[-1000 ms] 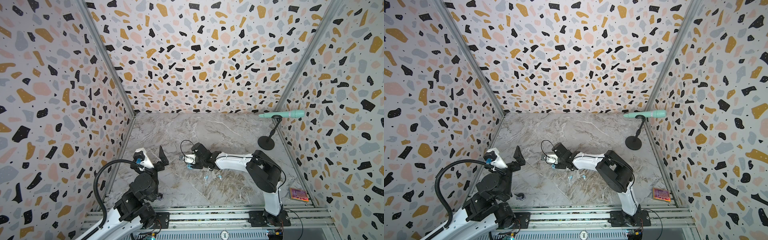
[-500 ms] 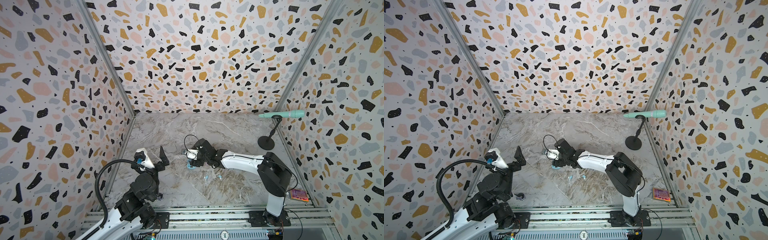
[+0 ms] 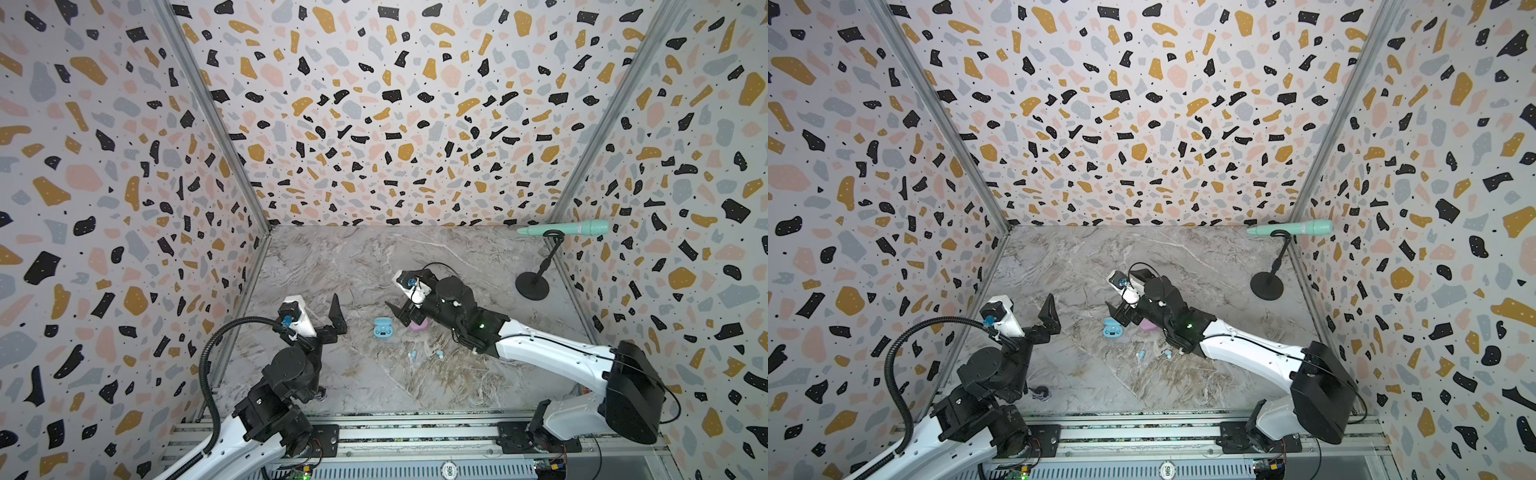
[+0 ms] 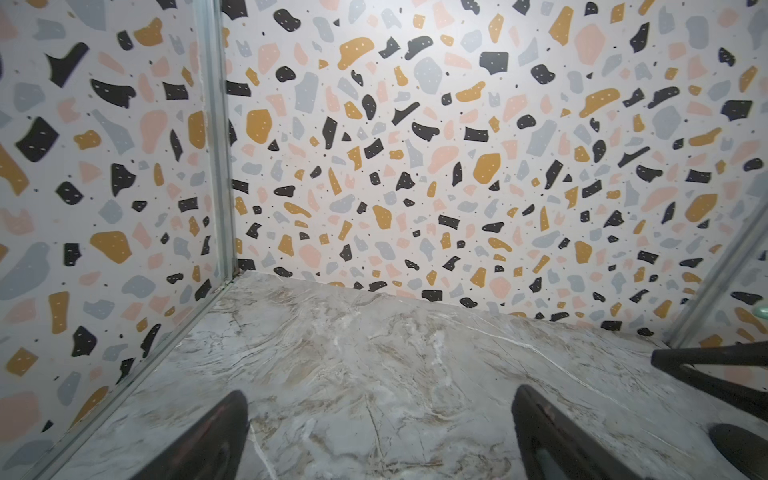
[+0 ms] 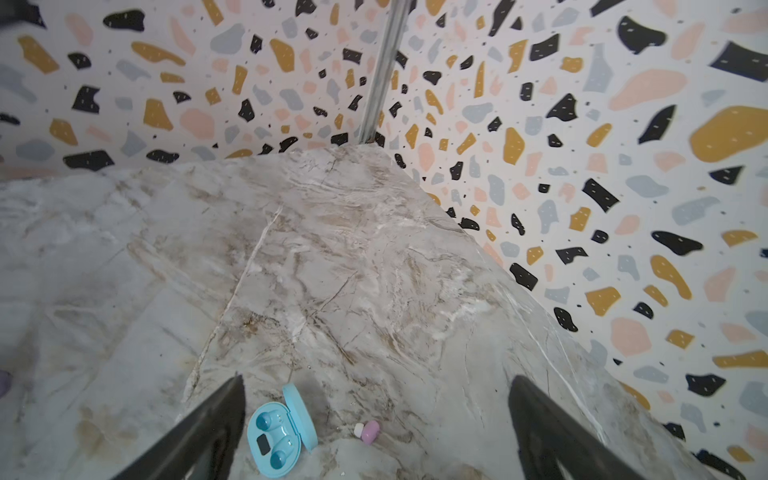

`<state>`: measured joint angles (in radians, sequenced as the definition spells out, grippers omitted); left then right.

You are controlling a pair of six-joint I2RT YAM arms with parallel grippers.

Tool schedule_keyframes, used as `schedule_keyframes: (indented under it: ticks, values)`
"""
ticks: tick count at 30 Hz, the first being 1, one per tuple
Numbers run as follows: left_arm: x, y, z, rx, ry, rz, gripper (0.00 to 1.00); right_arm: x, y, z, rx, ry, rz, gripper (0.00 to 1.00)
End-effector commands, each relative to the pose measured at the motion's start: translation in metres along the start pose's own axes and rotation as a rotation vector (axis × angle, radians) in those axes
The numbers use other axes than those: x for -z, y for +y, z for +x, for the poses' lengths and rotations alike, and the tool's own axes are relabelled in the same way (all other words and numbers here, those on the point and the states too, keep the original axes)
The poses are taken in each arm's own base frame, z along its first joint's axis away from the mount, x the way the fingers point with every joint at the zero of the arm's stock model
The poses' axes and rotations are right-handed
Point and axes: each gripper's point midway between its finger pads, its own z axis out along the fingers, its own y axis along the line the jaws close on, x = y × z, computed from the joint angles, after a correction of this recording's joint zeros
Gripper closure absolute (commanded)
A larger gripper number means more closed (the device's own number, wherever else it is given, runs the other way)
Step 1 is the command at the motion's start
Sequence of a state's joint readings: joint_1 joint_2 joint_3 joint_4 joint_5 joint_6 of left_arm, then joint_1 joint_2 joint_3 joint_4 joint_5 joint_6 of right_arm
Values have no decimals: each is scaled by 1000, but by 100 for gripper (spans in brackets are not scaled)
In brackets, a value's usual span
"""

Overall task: Insert the wireless bluetooth earbuds into the charging case
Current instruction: 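Open the right gripper and lift it off the case while the left arm advances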

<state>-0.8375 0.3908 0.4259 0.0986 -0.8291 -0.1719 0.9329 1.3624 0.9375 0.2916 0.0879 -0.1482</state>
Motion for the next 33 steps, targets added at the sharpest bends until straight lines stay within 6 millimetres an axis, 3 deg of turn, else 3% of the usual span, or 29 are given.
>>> schedule_keyframes:
  ticks: [1, 6, 10, 12, 15, 18, 22, 25, 33]
  values:
    - [2, -20, -9, 60, -31, 124, 0, 28, -19, -16, -248, -83, 74, 1]
    - [-4, -52, -10, 70, 47, 233, 0, 62, -27, 16, -487, -18, 131, 1]
    - [-18, -85, -10, -59, 176, 297, 0, 82, -18, 41, -530, 73, 101, 1]
    - [-25, -93, 4, -114, 233, 300, 0, 89, -14, 55, -551, 125, 96, 1]
    - [-30, -100, 41, -150, 311, 311, 0, 99, -9, 84, -624, 225, 121, 1]
    - [-31, -94, 59, -159, 336, 282, 0, 106, 3, 120, -735, 336, 125, 1]
    - [-34, -79, 55, -202, 312, 203, 0, 104, 49, 150, -855, 417, -47, 2]
    - [-35, -73, 52, -208, 292, 176, 0, 102, 68, 162, -891, 460, -95, 1]
    - [-35, -78, 59, -227, 318, 201, 0, 97, 87, 185, -932, 556, -111, 2]
